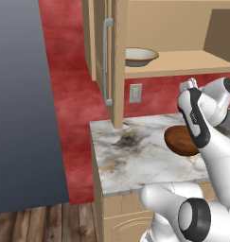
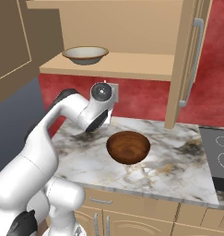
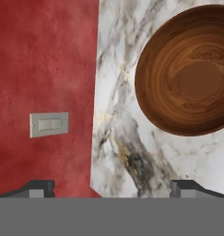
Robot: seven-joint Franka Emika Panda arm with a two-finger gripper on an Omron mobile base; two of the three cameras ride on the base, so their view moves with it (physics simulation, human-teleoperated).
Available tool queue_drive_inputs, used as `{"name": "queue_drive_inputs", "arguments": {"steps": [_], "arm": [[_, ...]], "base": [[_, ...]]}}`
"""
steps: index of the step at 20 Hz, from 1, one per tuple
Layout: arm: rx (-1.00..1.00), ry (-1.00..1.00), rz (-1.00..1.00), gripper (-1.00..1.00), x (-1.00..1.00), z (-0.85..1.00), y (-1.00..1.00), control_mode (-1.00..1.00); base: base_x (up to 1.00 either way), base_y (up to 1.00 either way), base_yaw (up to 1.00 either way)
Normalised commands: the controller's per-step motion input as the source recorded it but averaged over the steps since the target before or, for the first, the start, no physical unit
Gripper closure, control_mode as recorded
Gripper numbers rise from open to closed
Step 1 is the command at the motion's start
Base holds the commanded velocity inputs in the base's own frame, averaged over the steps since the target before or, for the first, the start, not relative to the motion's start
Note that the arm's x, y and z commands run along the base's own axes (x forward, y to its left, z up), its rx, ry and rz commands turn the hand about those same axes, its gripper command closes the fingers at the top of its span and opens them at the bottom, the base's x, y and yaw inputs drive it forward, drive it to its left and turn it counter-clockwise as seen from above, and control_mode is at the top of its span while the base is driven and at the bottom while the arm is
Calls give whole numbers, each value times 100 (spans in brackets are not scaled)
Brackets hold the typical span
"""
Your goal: Open the cabinet. Pick the bowls from the counter and place them in the cabinet. Then close the cabinet.
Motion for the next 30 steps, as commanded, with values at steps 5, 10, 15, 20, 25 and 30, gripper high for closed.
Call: {"name": "queue_drive_inputs", "arguments": {"steps": [5, 10, 15, 20, 25, 30], "arm": [[-3, 5, 0, -100, 0, -37, -15, -100], [-2, 5, 0, -100, 0, -36, -16, -100], [0, 4, 0, -100, -9, -32, -19, -100], [0, 3, 0, -100, -16, -29, -24, -100], [0, 4, 0, -100, -15, -32, -23, -100], [0, 5, 0, -100, -11, -34, -18, -100]], "base": [[0, 0, 0], [0, 0, 0], [0, 0, 0], [0, 0, 0], [0, 0, 0], [0, 0, 0]]}}
